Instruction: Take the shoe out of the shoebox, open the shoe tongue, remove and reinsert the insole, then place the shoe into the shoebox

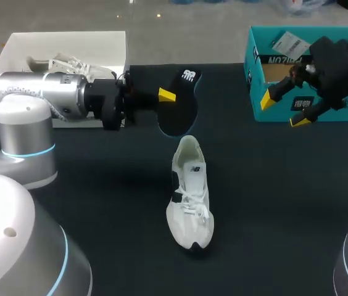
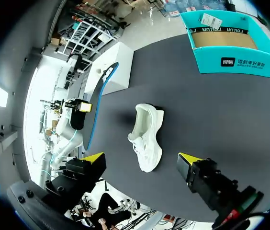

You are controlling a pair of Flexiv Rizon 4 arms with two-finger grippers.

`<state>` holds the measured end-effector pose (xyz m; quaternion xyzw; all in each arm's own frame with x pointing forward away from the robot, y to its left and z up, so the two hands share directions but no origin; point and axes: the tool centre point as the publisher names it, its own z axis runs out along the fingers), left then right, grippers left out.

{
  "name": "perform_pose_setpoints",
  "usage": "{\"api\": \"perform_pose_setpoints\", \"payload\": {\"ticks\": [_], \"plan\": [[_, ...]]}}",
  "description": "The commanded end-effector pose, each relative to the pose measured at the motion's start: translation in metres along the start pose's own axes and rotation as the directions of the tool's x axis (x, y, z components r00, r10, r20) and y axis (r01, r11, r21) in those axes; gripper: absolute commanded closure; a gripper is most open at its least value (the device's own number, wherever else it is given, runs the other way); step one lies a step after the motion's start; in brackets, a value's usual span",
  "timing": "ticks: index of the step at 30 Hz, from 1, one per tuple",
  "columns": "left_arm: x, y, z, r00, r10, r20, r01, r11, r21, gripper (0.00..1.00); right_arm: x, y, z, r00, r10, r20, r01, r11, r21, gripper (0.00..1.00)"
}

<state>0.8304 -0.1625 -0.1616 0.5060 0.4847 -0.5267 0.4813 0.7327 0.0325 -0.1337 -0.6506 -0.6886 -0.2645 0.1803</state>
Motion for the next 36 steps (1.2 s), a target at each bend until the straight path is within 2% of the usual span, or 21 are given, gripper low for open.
{"api": "perform_pose_setpoints", "payload": {"ticks": [1,7,22,27,36], "plan": [[-0.002,-0.004,-0.005,1.000,-0.001,-0.010,0.001,1.000,-0.008,1.00,-0.001,-0.002,0.001,1.000,0.001,-0.002,-0.001,1.000,-0.004,0.00],[-0.003,-0.006,-0.008,1.000,0.000,-0.016,0.000,1.000,-0.011,1.00,-0.004,-0.005,0.000,0.999,-0.049,-0.002,0.049,0.999,0.014,0.00],[0.008,-0.006,-0.007,1.000,-0.007,-0.008,0.007,1.000,-0.011,1.00,-0.015,-0.014,0.007,0.994,-0.033,-0.102,0.034,0.999,0.010,0.00],[-0.004,-0.009,-0.006,1.000,0.000,0.003,0.000,1.000,-0.015,1.00,-0.010,-0.017,0.002,0.983,-0.073,-0.169,0.076,0.997,0.011,0.00],[-0.011,-0.008,-0.001,0.999,0.004,0.044,-0.002,0.999,-0.035,1.00,-0.004,-0.014,0.004,0.979,-0.079,-0.190,0.081,0.997,-0.002,0.00]]}}
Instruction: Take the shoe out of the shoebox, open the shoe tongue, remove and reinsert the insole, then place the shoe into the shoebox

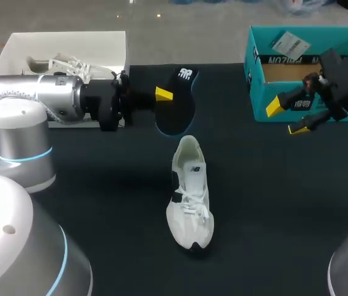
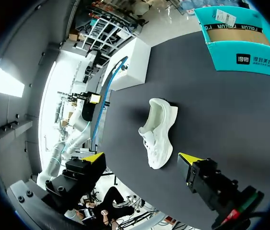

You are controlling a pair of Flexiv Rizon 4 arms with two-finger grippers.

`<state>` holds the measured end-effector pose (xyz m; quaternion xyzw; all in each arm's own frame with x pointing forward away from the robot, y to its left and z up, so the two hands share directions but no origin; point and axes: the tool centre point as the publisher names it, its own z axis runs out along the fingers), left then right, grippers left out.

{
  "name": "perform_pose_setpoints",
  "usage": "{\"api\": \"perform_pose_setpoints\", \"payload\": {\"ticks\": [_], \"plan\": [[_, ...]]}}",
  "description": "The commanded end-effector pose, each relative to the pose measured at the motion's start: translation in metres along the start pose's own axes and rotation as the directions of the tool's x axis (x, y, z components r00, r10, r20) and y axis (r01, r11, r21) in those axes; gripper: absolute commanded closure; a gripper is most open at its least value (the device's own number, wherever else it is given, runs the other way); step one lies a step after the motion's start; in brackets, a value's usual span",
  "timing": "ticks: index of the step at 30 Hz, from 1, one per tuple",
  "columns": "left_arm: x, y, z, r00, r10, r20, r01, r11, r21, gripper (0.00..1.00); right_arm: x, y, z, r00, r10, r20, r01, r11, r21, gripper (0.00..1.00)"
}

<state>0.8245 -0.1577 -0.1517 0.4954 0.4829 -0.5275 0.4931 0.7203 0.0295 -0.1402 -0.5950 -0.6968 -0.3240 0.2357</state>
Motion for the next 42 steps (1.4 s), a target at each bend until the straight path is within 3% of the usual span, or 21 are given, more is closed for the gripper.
{"api": "perform_pose_setpoints", "payload": {"ticks": [1,10,12,14,29,30,32,33,35,36,42], "plan": [[-0.003,-0.002,0.004,0.999,-0.010,0.031,0.011,1.000,-0.019,1.00,0.000,-0.001,0.002,1.000,-0.004,-0.023,0.004,1.000,-0.010,0.00],[-0.013,-0.004,0.003,0.991,-0.109,0.076,0.107,0.994,0.025,1.00,0.005,0.001,0.001,0.998,-0.066,-0.018,0.065,0.998,-0.008,0.00],[-0.015,-0.005,0.001,0.982,-0.179,0.058,0.177,0.984,0.031,1.00,0.005,0.001,0.001,0.998,-0.066,-0.018,0.065,0.998,-0.008,0.00],[-0.018,-0.003,-0.002,0.925,-0.374,0.061,0.366,0.924,0.113,1.00,0.005,0.001,0.001,0.998,-0.066,-0.018,0.065,0.998,-0.008,0.00],[-0.018,-0.003,-0.002,0.925,-0.374,0.061,0.366,0.924,0.113,1.00,0.005,0.001,0.001,0.998,-0.066,-0.018,0.065,0.998,-0.008,0.00],[-0.024,-0.002,-0.002,0.837,-0.531,0.135,0.517,0.847,0.126,1.00,0.005,0.001,0.001,0.998,-0.066,-0.018,0.065,0.998,-0.008,0.00],[-0.033,-0.004,0.000,0.597,-0.786,0.160,0.754,0.618,0.224,1.00,0.005,0.001,0.001,0.998,-0.066,-0.018,0.065,0.998,-0.008,0.00],[-0.035,-0.007,0.004,0.477,-0.870,0.125,0.840,0.493,0.227,1.00,0.005,0.001,0.001,0.998,-0.066,-0.018,0.065,0.998,-0.008,0.00],[-0.041,-0.016,0.008,0.283,-0.958,0.039,0.884,0.276,0.377,1.00,0.005,0.001,0.001,0.998,-0.066,-0.018,0.065,0.998,-0.008,0.00],[-0.045,-0.021,0.009,0.225,-0.974,-0.008,0.860,0.195,0.471,1.00,0.005,0.001,0.001,0.998,-0.066,-0.018,0.065,0.998,-0.008,0.00],[-0.045,-0.021,0.009,0.225,-0.974,-0.008,0.860,0.195,0.471,1.00,0.005,0.001,0.001,0.998,-0.066,-0.018,0.065,0.998,-0.008,0.00]]}}
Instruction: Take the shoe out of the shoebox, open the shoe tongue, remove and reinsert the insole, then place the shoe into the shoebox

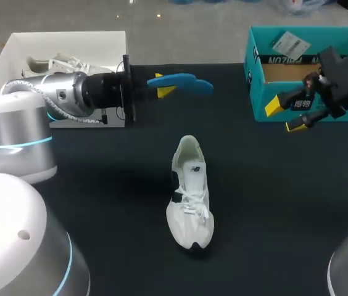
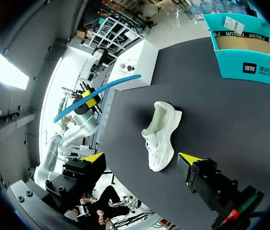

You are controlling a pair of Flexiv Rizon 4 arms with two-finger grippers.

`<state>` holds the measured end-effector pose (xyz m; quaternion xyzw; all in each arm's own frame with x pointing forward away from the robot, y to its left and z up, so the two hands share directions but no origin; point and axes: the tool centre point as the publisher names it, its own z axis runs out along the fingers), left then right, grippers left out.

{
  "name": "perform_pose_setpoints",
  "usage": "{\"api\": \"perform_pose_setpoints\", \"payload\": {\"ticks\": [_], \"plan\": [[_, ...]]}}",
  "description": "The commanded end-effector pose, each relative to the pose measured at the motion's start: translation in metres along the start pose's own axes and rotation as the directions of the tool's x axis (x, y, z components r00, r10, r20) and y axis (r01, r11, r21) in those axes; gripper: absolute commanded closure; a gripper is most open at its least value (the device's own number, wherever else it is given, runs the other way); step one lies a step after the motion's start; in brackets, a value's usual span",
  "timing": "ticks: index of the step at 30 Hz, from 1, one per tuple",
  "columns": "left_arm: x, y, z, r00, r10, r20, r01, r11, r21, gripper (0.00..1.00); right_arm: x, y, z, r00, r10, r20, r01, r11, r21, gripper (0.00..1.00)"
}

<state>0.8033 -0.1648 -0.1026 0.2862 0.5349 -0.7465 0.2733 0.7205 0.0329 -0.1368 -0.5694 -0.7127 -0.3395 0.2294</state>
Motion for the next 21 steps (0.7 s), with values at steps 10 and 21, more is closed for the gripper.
{"api": "perform_pose_setpoints", "payload": {"ticks": [10,21], "plan": [[-0.002,0.002,0.000,0.726,-0.687,0.034,0.661,0.711,0.238,1.00,0.000,0.000,0.001,1.000,0.000,0.000,0.000,1.000,-0.001,0.00],[-0.010,-0.030,0.001,0.219,-0.974,0.051,0.971,0.212,-0.115,1.00,0.000,0.000,0.001,1.000,0.000,0.000,0.000,1.000,-0.001,0.00]]}}
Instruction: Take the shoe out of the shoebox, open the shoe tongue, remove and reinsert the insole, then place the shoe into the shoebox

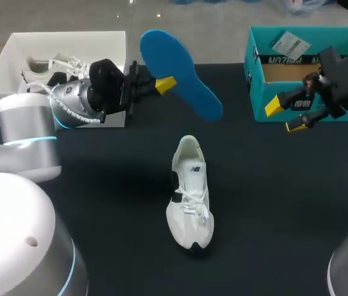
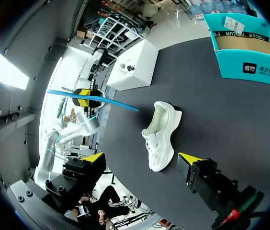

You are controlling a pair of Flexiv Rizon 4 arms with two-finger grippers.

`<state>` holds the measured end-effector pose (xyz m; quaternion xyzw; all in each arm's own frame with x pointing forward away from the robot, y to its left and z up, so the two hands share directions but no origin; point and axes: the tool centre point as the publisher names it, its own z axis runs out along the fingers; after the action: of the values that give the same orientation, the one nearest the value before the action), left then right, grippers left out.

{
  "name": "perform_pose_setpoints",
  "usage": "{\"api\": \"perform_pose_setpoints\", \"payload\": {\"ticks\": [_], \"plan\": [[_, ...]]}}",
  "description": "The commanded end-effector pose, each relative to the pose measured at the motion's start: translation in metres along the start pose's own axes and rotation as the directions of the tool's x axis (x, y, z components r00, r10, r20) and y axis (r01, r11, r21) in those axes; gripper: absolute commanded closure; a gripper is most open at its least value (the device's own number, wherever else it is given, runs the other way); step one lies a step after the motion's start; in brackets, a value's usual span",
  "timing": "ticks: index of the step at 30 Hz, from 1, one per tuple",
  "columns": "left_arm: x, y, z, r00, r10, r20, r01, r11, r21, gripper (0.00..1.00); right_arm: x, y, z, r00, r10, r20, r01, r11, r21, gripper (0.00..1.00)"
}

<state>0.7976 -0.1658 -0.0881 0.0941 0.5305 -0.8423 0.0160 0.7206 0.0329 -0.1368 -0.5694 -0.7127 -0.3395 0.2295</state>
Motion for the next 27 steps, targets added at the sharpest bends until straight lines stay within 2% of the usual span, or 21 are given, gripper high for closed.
{"api": "perform_pose_setpoints", "payload": {"ticks": [1,4,7,26,27], "plan": [[0.009,-0.015,-0.004,0.736,-0.663,0.140,0.673,0.690,-0.268,1.00,0.000,0.000,0.001,1.000,0.000,0.000,0.000,1.000,-0.001,0.00],[0.014,-0.009,-0.011,0.639,-0.754,0.155,0.743,0.553,-0.376,1.00,0.000,0.000,0.001,1.000,0.000,0.000,0.000,1.000,-0.001,0.00],[0.016,-0.004,-0.015,0.588,-0.796,0.143,0.774,0.502,-0.387,1.00,0.000,0.000,0.001,1.000,0.000,0.000,0.000,1.000,-0.001,0.00],[0.016,-0.004,-0.015,0.588,-0.796,0.143,0.774,0.502,-0.387,1.00,0.000,0.000,0.001,1.000,0.000,0.000,0.000,1.000,-0.001,0.00],[0.013,0.000,-0.015,0.495,-0.859,0.132,0.836,0.429,-0.342,1.00,0.000,0.000,0.001,1.000,0.000,0.000,0.000,1.000,-0.001,0.00]]}}
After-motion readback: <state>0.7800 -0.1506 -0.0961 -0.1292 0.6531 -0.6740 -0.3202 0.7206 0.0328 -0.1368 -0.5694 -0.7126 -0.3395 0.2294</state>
